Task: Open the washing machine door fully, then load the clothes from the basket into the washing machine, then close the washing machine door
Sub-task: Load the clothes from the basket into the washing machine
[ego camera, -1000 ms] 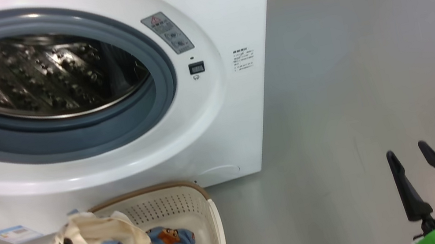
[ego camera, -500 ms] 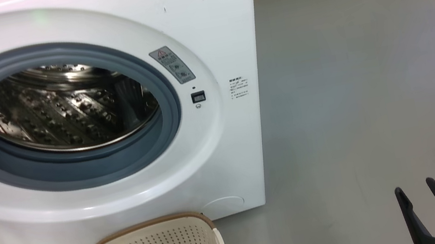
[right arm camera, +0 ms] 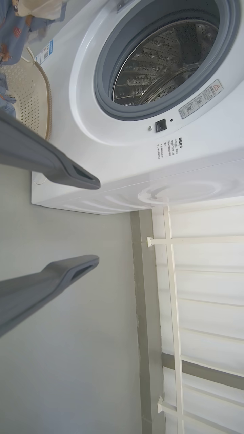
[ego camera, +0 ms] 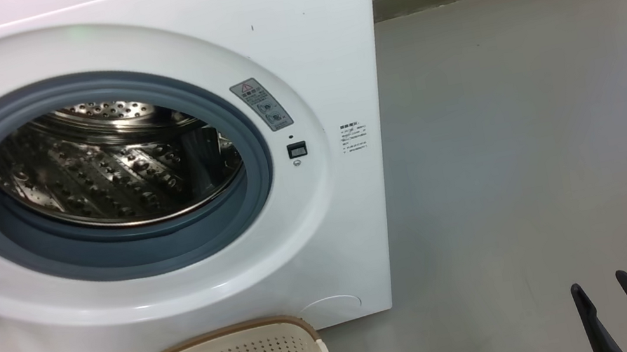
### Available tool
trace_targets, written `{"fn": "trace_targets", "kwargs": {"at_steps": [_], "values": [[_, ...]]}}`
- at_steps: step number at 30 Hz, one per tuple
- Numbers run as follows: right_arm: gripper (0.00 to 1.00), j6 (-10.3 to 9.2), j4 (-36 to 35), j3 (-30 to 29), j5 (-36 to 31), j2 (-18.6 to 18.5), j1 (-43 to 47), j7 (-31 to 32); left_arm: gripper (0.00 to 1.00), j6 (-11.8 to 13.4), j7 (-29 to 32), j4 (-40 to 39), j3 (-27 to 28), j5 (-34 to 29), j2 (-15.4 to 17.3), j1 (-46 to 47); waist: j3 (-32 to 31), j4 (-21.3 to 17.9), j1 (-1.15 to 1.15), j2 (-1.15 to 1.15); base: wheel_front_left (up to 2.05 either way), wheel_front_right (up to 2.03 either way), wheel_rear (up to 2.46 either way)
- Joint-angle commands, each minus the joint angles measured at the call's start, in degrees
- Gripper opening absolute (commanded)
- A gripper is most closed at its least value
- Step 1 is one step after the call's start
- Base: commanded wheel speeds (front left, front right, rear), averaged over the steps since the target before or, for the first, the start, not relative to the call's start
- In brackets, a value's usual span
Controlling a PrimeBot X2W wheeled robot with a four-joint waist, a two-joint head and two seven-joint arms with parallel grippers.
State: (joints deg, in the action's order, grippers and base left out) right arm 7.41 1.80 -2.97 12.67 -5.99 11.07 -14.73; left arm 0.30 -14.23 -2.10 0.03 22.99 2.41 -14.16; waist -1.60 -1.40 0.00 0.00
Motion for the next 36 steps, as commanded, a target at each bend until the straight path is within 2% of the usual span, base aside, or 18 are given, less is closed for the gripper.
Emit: {"fn": "trace_targets", "kwargs": {"at_steps": [1, 12, 36], "values": [[1.0, 0.08, -1.2, 0.8, -0.7, -0.9, -0.4, -0.3, 0.0, 0.0, -0.8, -1.9, 1.6, -0.5, 0.5, 0.9, -0.1, 0.3, 0.0, 0.0, 0.0, 0.0, 0.0], [1.0, 0.08, -1.1, 1.0, -0.8, -0.5, -0.3, -0.3, 0.0, -0.4, -0.8, -2.0, 0.8, -0.8, 0.5, 1.1, -0.2, 1.4, 0.0, 0.0, 0.0, 0.0, 0.0], [1.0, 0.08, -1.2, 1.6, -0.9, -0.7, -0.5, -0.3, 0.0, -0.5, -0.8, -2.0, 0.0, -0.7, 0.5, 2.3, 0.3, 0.7, 0.0, 0.0, 0.0, 0.0, 0.0]]}}
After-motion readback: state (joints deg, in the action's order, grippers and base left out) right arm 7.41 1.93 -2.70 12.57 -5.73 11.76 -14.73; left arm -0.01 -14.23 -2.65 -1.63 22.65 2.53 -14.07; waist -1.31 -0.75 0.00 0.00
